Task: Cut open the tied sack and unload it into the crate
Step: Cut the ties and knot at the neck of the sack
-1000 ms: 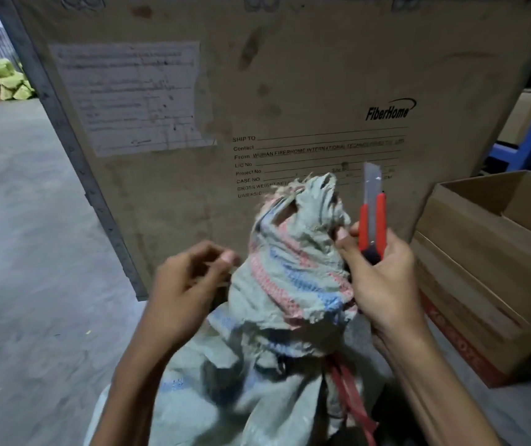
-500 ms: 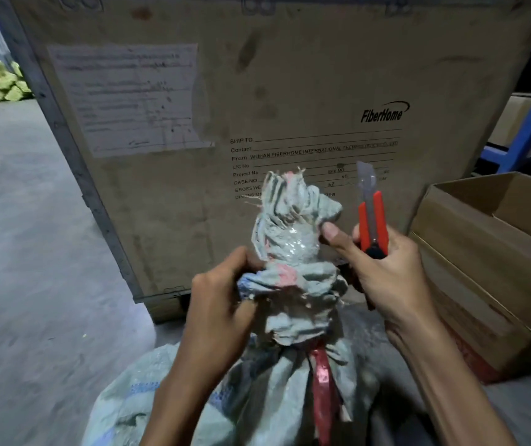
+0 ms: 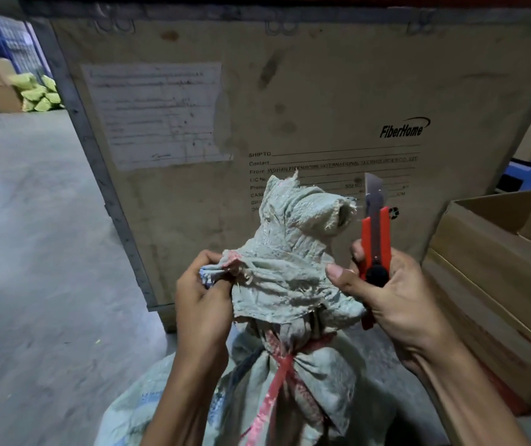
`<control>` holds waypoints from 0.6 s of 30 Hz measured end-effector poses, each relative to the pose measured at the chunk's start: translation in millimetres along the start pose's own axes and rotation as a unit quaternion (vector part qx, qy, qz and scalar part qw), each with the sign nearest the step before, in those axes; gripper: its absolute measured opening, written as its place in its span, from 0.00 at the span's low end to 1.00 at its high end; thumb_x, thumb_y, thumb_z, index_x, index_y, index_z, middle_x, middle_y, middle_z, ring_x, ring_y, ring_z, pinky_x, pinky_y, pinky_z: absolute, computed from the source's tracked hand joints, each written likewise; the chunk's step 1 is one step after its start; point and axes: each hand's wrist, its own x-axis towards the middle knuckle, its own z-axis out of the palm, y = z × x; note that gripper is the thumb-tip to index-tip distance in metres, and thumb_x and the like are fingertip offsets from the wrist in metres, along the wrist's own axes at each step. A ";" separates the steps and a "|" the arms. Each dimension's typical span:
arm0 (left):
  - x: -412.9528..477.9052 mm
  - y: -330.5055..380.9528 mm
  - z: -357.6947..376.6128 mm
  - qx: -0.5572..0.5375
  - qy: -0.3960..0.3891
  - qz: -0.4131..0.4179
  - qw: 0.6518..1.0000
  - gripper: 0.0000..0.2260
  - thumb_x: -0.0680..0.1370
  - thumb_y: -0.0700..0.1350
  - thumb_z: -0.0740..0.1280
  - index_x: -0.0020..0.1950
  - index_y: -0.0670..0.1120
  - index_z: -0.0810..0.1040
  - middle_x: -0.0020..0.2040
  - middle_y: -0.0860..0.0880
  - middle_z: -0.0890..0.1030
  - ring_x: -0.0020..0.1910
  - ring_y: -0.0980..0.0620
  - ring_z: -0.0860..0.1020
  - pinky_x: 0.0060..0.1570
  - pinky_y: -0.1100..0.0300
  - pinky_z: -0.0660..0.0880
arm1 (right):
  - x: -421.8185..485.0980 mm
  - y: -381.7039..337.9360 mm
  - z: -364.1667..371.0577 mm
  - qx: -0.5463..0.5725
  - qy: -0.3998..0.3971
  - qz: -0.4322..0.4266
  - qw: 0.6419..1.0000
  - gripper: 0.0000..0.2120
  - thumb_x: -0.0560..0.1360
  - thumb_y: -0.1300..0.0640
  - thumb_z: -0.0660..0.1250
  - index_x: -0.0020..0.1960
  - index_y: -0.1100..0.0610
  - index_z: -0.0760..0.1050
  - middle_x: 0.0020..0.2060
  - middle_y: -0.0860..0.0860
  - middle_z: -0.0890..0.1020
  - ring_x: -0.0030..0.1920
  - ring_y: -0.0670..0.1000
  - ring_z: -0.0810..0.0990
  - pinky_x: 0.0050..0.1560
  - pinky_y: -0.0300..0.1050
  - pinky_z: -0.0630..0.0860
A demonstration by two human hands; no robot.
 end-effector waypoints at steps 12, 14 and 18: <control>-13.5 18.8 -5.2 -0.118 -0.262 -0.088 0.954 0.22 0.69 0.47 0.73 0.57 0.36 0.74 0.49 0.36 0.83 0.41 0.55 0.84 0.43 0.64 0.79 | -6.0 5.2 0.0 0.062 0.026 0.057 0.996 0.15 0.64 0.51 0.80 0.37 0.50 0.73 0.32 0.47 0.71 0.34 0.42 0.75 0.36 0.30 0.74; -16.1 14.0 -3.7 -0.044 -0.240 -0.044 0.969 0.29 0.67 0.58 0.75 0.61 0.41 0.76 0.53 0.40 0.85 0.43 0.54 0.84 0.40 0.62 0.80 | -7.6 5.1 9.6 0.092 -0.013 0.064 0.994 0.15 0.65 0.48 0.80 0.39 0.51 0.75 0.35 0.51 0.73 0.39 0.48 0.76 0.43 0.40 0.75; -9.1 6.7 -1.5 -0.057 -0.102 -0.058 0.991 0.17 0.71 0.52 0.77 0.53 0.43 0.81 0.38 0.57 0.87 0.27 0.66 0.80 0.24 0.75 0.71 | -5.3 -2.3 17.9 0.096 -0.023 0.095 0.991 0.22 0.68 0.35 0.72 0.44 0.54 0.79 0.36 0.54 0.76 0.31 0.48 0.72 0.30 0.38 0.71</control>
